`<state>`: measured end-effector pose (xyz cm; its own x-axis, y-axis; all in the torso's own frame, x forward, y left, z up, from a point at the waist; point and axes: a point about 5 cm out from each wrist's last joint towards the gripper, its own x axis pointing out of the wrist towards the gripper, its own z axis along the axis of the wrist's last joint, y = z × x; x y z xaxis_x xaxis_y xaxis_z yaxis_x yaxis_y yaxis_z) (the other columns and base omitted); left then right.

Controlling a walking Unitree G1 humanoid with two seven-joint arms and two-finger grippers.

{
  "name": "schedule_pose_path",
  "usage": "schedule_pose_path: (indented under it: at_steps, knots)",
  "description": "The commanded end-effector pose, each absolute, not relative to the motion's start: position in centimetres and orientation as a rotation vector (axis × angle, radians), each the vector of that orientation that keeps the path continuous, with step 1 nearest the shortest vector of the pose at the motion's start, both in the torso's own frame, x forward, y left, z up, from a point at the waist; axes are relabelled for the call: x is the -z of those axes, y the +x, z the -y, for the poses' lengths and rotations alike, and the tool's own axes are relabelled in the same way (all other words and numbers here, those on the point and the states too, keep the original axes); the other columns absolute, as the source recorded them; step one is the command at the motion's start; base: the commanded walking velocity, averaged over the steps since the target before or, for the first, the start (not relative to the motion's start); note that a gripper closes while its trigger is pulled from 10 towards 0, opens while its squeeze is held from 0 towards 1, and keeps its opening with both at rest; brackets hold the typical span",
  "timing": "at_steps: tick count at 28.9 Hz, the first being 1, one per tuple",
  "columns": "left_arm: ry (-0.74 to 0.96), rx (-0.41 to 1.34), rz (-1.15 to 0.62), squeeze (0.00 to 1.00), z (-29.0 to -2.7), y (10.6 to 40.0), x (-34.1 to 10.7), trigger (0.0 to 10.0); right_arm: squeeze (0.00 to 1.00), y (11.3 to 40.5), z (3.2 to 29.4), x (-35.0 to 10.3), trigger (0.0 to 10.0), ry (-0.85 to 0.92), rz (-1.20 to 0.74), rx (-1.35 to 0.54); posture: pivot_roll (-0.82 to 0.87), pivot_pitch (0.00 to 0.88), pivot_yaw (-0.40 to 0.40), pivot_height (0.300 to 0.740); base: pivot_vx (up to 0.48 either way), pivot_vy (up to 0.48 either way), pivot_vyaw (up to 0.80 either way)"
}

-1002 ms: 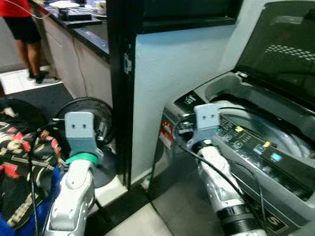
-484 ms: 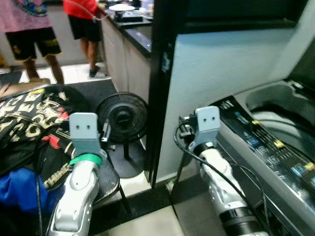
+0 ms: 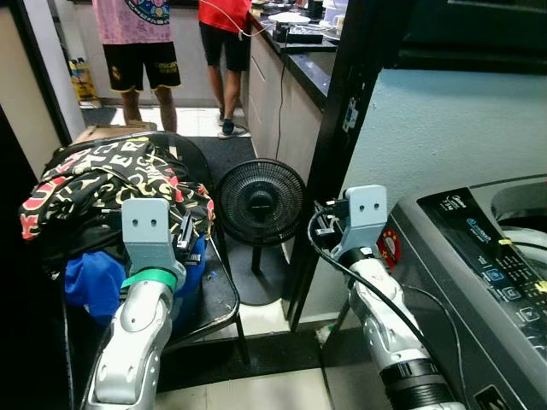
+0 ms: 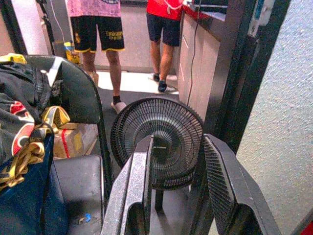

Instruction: Clothes washing

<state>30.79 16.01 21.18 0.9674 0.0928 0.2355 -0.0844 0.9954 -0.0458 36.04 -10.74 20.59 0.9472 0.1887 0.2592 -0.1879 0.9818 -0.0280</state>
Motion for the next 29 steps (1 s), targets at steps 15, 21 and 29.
schedule_pose_path:
  at_steps: [15,21,29]
  knots:
    - [-0.038,-0.101,0.224,0.00,-16.0,30.7,-20.8,10.0,0.00,35.9,10.0,-19.2,10.0,-0.021,0.194,-0.234,0.03,0.051,-0.040,0.740,0.000,0.258,0.00]
    - [-0.014,-0.109,0.166,0.00,-16.0,30.9,-19.4,10.0,0.00,36.0,10.2,-18.9,10.0,-0.024,0.187,-0.217,0.02,0.044,-0.038,0.740,0.000,0.000,0.00]
    - [0.014,-0.127,0.195,0.00,-16.1,31.2,-19.7,10.0,0.00,36.1,10.4,-19.4,10.0,-0.022,0.211,-0.214,0.01,0.031,-0.039,0.740,0.000,0.000,0.00]
